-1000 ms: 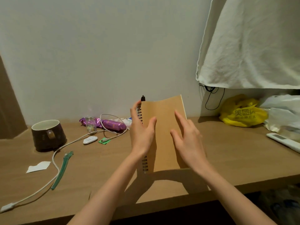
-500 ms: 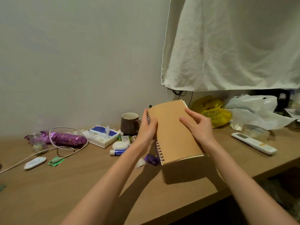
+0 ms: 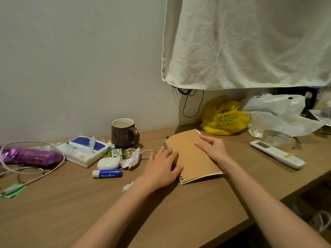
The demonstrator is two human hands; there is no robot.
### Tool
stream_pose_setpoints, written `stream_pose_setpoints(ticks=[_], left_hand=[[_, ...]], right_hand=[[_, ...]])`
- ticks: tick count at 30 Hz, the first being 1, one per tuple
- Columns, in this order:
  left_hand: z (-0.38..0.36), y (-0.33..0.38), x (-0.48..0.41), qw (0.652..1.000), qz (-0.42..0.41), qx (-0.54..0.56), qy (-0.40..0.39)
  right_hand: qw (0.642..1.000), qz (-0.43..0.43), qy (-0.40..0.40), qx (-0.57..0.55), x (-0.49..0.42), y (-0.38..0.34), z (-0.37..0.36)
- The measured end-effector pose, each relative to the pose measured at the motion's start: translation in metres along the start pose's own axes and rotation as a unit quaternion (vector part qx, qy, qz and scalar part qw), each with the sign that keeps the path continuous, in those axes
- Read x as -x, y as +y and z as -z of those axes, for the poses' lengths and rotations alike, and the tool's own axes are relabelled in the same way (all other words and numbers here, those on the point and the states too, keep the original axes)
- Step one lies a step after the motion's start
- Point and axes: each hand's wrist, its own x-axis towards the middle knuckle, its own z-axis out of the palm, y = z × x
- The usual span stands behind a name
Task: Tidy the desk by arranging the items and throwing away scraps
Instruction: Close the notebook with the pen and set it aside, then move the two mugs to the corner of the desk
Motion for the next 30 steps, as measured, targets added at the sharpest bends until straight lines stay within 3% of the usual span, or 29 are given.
stream_pose_setpoints(ticks=[5,8,11,13,15,18,21,23,30], left_hand=[[-0.008,-0.006,0.000,1.000,0.006,-0.004,0.009],[-0.013,-0.003,0.000,0.999,0.010,-0.014,0.027],[-0.014,0.000,0.002,0.999,0.010,-0.017,0.033],[-0.010,0.001,0.005,0.998,0.000,-0.013,0.054],[-0.003,-0.001,0.009,0.993,-0.011,-0.008,0.115],[0.009,-0.010,0.012,0.981,0.011,-0.009,0.191],[0.012,-0.030,0.013,0.984,0.060,-0.040,0.164],[0.009,-0.041,0.014,0.988,0.092,-0.043,0.120],[0.001,-0.052,0.014,0.992,0.095,-0.045,0.076]], right_hand=[[0.985,0.039,0.019,0.165,-0.019,0.014,-0.014],[0.938,0.075,0.060,0.332,-0.020,0.015,-0.022],[0.891,0.133,0.063,0.429,-0.014,0.010,-0.028],[0.886,0.158,0.042,0.434,-0.007,0.004,-0.029],[0.903,0.170,0.009,0.393,0.005,-0.001,-0.027],[0.905,0.150,-0.095,0.386,0.030,-0.006,-0.021],[0.878,0.091,-0.206,0.423,0.054,-0.005,-0.016],[0.873,0.063,-0.237,0.422,0.064,-0.005,-0.014],[0.874,0.072,-0.219,0.428,0.043,-0.004,-0.036]])
